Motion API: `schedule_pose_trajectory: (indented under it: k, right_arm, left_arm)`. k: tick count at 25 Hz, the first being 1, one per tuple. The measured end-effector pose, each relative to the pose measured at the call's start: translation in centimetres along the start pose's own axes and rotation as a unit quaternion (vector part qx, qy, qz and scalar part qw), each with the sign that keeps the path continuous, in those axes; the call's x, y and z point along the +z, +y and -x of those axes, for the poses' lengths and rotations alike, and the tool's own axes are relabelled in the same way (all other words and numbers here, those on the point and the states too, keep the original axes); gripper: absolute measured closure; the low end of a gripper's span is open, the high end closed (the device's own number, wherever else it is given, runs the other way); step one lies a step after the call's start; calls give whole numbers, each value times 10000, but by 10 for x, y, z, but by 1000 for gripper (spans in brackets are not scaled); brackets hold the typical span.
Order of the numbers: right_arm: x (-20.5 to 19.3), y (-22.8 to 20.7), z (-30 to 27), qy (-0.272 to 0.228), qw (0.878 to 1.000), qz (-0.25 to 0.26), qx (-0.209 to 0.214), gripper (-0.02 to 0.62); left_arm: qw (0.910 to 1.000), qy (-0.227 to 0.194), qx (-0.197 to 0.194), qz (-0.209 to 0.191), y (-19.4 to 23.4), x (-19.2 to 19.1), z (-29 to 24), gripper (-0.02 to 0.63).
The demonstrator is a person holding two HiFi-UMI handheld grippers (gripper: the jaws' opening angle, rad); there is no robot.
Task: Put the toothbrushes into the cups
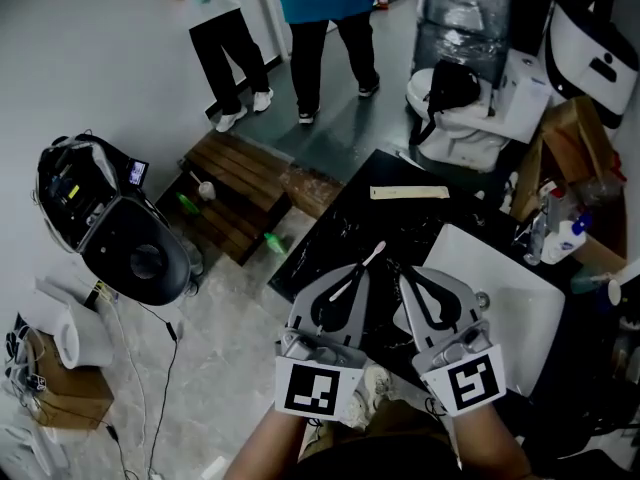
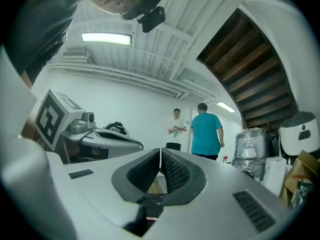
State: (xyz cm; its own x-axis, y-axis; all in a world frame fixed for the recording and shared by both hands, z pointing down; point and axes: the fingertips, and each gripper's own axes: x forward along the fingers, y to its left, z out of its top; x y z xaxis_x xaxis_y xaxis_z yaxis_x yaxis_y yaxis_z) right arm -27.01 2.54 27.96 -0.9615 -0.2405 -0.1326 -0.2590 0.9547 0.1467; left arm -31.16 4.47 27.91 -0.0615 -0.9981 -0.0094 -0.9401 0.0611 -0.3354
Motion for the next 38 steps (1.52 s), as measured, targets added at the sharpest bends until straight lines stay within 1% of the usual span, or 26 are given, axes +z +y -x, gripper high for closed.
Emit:
schedule_pose_trajectory:
  k: [4, 7, 14, 20, 23, 25, 27, 29, 32, 38]
  right_arm:
    - [-7, -20, -16, -78, 9999, -78, 125, 561]
    - [-17, -34, -24, -85, 9996, -185, 206, 561]
    - [-27, -47, -34, -159, 9989, -288, 342, 561]
    - [-41, -47, -45, -53, 9986, -328, 411, 561]
    - [-46, -46, -53, -15, 9986, -366, 389, 561]
    - [-49, -46, -57, 10, 9986, -378, 375, 561]
    - [-52, -47, -62, 37, 9986, -399, 357, 561]
    - [-56, -49, -66, 50, 9985, -441, 336, 561]
    - [-63, -51, -70, 122, 9982, -499, 301, 561]
    - [-78, -56, -80, 236, 9979, -556, 234, 561]
  left_arm:
    - [9999, 123, 107, -24, 6, -8, -24, 600]
    - [9992, 306, 211, -113, 8, -19, -37, 600]
    - [9979, 532, 341, -128, 10, -37, -48, 600]
    - [9965, 719, 423, 101, 16, -55, -56, 600]
    - [9959, 817, 357, 156, 20, -63, -59, 600]
    - [9944, 975, 274, 308, 21, -73, -61, 600]
    - [9903, 1301, 162, 459, 21, -88, -63, 600]
    - [9849, 1650, 38, 523, 21, -103, -67, 600]
    - [9766, 2045, -221, 630, 17, -118, -73, 600]
    - [9535, 2780, -730, 906, 9, -153, -77, 600]
